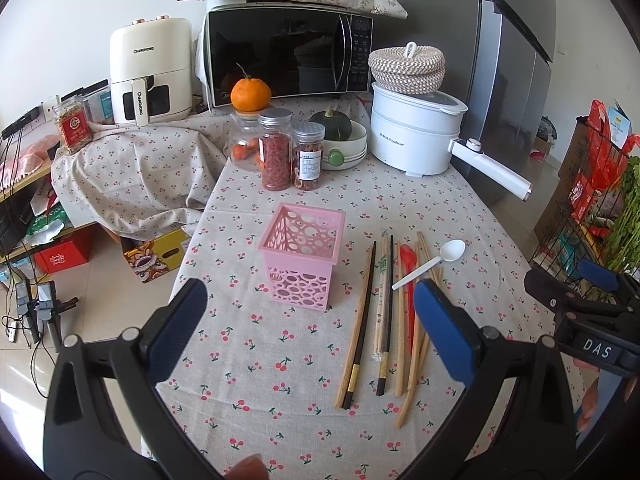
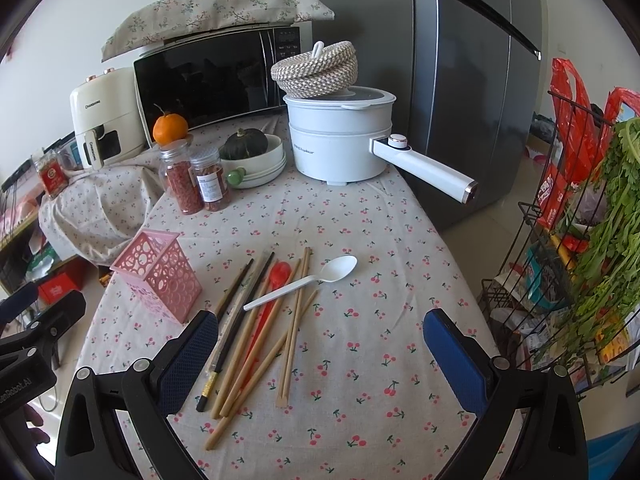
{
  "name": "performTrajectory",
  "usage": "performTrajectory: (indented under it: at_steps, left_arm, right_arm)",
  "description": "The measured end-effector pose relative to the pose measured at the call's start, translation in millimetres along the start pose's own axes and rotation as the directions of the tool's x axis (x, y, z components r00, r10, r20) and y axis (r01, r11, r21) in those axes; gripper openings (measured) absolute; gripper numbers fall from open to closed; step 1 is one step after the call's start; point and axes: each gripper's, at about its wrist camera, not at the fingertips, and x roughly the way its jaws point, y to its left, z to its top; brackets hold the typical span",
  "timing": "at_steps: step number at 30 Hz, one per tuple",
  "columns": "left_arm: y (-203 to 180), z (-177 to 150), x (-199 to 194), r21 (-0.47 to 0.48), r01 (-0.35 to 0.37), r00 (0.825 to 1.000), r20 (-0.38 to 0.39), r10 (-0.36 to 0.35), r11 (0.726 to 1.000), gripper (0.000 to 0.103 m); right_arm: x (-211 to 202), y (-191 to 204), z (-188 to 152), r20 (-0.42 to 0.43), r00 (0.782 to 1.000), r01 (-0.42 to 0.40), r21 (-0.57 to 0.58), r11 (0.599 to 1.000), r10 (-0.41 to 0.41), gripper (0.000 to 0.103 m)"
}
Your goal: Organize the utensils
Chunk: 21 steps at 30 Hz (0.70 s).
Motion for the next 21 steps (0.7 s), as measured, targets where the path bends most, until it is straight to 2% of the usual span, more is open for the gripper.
performTrajectory:
  at_steps: [21]
  left_arm:
    - [2.9,2.8,4.0,0.013,0.012,1.000,-0.004,-0.012,1.000,0.102]
  right_arm:
    - [4.3,-5.2,-2.9,-0.013,1.000,0.008,0.009,1.000,-0.008,0.103]
